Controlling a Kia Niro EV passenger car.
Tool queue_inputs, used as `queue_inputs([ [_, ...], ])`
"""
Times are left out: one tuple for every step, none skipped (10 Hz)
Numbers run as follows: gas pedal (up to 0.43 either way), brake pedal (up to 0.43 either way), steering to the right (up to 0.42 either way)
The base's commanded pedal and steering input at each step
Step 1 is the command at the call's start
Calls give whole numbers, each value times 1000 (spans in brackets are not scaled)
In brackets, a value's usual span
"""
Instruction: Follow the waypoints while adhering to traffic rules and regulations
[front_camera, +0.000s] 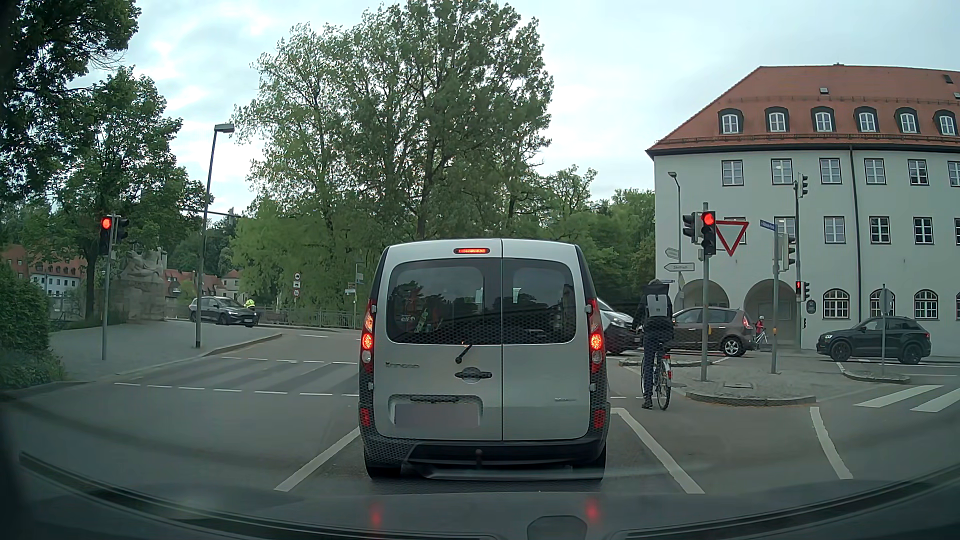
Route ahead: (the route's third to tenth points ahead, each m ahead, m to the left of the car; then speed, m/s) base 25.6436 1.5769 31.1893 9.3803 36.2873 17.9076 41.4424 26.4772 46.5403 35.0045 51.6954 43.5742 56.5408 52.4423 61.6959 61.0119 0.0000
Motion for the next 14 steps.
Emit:
queue_inputs([
  [0, 244, -5],
  [0, 244, -5],
  [0, 244, -5],
  [0, 244, -5],
  [0, 244, -5],
  [0, 244, -5],
  [0, 244, -5],
  [0, 244, -5],
  [0, 244, -5],
  [0, 244, -5],
  [0, 244, -5],
  [0, 244, -5],
  [0, 244, -5],
  [0, 244, -5],
])
